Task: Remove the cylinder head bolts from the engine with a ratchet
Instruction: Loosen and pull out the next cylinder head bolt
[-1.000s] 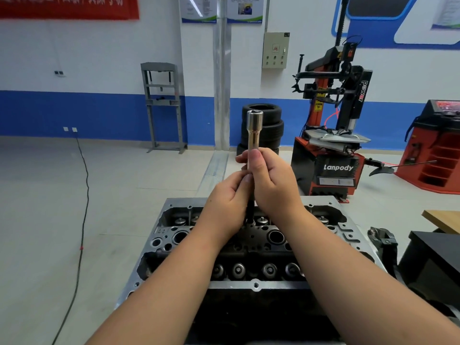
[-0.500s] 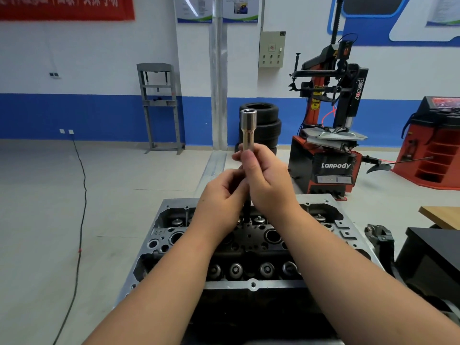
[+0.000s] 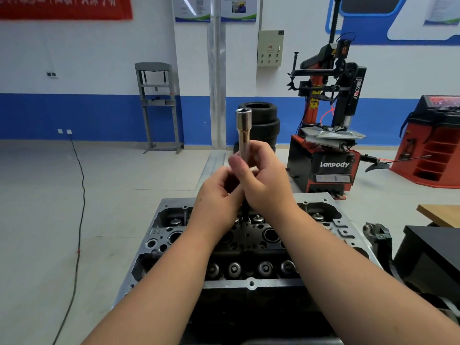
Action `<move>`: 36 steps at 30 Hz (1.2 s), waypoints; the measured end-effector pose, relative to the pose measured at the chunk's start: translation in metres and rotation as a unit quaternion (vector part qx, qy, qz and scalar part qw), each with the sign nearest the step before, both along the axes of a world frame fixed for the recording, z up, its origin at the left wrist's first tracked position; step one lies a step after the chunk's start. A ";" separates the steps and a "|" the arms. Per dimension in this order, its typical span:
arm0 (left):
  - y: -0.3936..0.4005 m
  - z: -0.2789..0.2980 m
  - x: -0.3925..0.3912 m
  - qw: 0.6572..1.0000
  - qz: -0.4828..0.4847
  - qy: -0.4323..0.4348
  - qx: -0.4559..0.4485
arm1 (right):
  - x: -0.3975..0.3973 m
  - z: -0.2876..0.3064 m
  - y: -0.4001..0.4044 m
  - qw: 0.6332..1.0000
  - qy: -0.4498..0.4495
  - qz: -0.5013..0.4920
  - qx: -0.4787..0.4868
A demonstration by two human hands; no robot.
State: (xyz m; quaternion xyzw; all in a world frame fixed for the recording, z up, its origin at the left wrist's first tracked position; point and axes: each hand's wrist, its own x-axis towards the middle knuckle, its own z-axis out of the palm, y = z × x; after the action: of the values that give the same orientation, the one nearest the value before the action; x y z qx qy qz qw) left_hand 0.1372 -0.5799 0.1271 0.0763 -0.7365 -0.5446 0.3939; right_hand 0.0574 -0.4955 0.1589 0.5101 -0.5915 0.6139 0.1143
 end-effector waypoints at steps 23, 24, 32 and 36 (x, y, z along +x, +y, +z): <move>0.002 -0.002 -0.003 1.000 -0.026 0.000 0.006 | -0.003 0.001 -0.001 0.999 -0.052 -0.002 0.008; 0.001 -0.002 -0.002 1.000 -0.018 0.001 -0.002 | -0.003 0.001 -0.001 0.999 -0.042 -0.003 0.011; 0.001 -0.002 -0.003 0.999 -0.007 0.029 0.025 | -0.004 -0.001 -0.001 1.000 -0.002 -0.030 0.009; 0.002 -0.001 -0.002 0.999 -0.026 0.019 0.013 | -0.002 -0.001 -0.001 1.000 -0.009 -0.021 0.016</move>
State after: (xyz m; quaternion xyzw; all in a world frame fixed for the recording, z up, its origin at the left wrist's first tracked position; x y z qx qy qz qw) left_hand 0.1355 -0.5779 0.1266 0.0516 -0.7232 -0.5657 0.3928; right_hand 0.0556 -0.4966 0.1583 0.4935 -0.6130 0.6064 0.1137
